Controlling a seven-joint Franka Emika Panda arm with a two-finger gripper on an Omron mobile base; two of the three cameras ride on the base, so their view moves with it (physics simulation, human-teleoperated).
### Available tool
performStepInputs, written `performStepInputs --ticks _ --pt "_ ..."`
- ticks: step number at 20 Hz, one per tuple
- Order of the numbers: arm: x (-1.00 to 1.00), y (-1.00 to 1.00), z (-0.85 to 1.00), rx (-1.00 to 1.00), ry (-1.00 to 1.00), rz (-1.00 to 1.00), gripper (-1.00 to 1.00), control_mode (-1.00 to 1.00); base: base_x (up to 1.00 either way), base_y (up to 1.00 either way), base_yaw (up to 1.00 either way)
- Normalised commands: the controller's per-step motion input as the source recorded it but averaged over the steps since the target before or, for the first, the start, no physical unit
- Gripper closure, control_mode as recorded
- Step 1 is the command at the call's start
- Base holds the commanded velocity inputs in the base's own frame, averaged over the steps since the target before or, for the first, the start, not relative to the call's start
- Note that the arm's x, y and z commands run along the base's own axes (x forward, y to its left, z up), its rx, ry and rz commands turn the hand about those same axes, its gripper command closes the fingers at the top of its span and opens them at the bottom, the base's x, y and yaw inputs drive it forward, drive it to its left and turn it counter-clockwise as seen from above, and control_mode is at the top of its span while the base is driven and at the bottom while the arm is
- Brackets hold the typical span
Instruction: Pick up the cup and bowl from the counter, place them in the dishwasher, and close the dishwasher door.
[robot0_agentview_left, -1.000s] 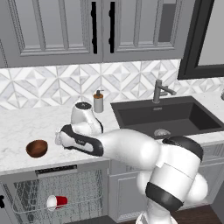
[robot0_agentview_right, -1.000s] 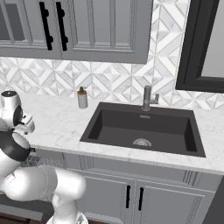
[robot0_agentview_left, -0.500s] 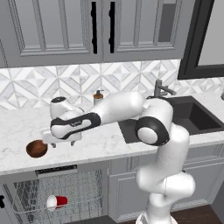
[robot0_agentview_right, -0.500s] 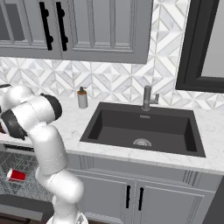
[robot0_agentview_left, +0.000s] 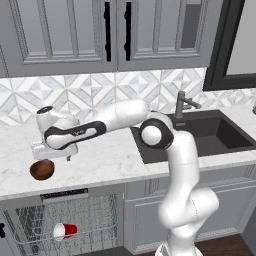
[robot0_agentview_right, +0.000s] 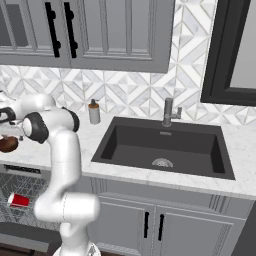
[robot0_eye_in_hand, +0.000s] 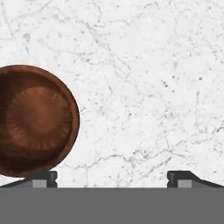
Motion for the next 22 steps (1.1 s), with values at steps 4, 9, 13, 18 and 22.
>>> performStepInputs --ticks 4,9,13,18,22 --pt "0.11 0.12 -0.04 0.14 0.00 0.02 -1.00 -1.00 0.00 0.00 0.00" --pt "0.01 -0.24 -0.23 0.37 0.00 0.01 -1.00 -1.00 0.00 0.00 0.00" --pt "0.08 -0.04 -0.38 0.25 0.00 0.00 -1.00 -1.00 0.00 0.00 0.00" --pt "0.02 0.00 -0.35 0.07 0.00 0.00 -1.00 -1.00 0.00 0.00 0.00" --pt "0.00 0.00 -0.06 0.00 0.00 0.00 -1.00 -1.00 0.00 0.00 0.00"
